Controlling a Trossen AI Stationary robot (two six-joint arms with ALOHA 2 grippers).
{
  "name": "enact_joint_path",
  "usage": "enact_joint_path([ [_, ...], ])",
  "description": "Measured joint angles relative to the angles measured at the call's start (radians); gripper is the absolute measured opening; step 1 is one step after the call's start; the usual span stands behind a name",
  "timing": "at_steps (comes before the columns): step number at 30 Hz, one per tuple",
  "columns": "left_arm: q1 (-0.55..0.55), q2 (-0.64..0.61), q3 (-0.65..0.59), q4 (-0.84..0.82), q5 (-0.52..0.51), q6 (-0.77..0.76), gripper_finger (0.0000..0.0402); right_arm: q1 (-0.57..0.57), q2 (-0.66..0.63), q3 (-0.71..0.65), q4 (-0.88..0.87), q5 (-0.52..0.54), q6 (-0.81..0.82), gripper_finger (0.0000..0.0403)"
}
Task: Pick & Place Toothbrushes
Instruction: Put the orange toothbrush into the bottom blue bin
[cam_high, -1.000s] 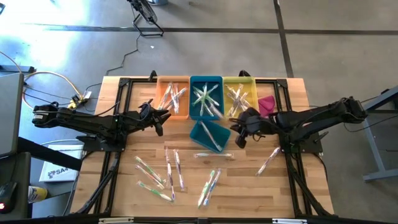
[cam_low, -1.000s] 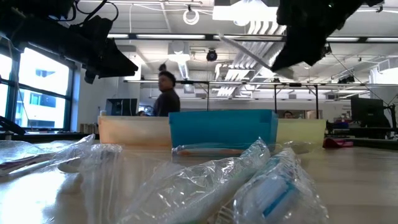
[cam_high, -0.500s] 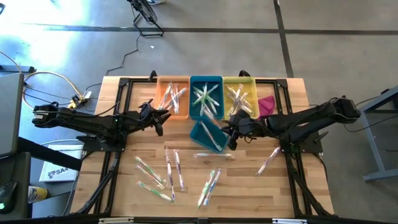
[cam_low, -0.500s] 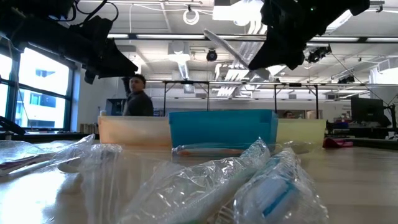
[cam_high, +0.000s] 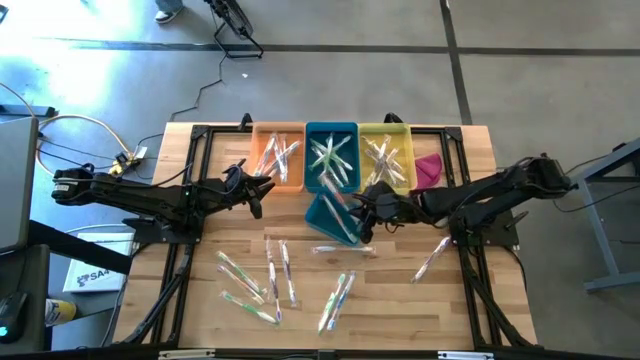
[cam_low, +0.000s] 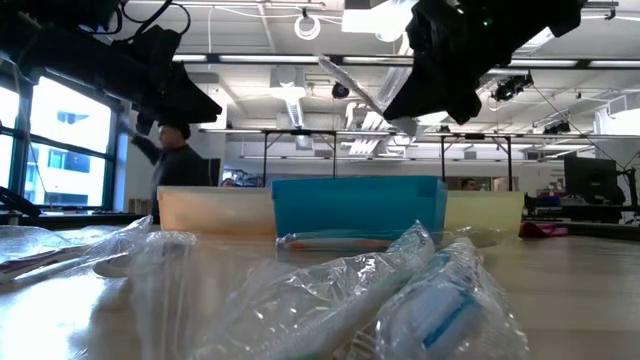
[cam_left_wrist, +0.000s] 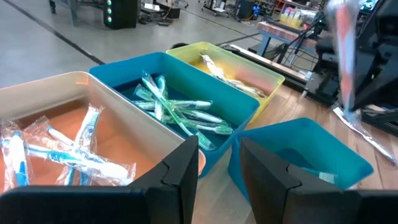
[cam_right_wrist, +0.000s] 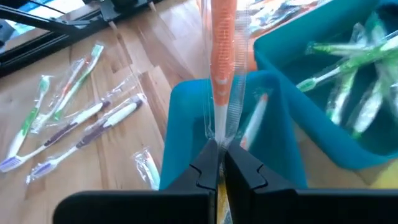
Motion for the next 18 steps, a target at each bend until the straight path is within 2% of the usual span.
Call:
enact_joint_path([
  [6, 0.000, 0.000, 0.000, 0.002, 0.000, 0.000, 0.0113, 0.011, 0.078, 0.000, 0.011, -0.071, 0.053, 0.0003],
  [18, 0.000, 0.000, 0.000, 0.000, 0.000, 0.000, 0.0113, 0.002, 0.168, 0.000, 0.007, -0.094, 0.054, 0.0012],
])
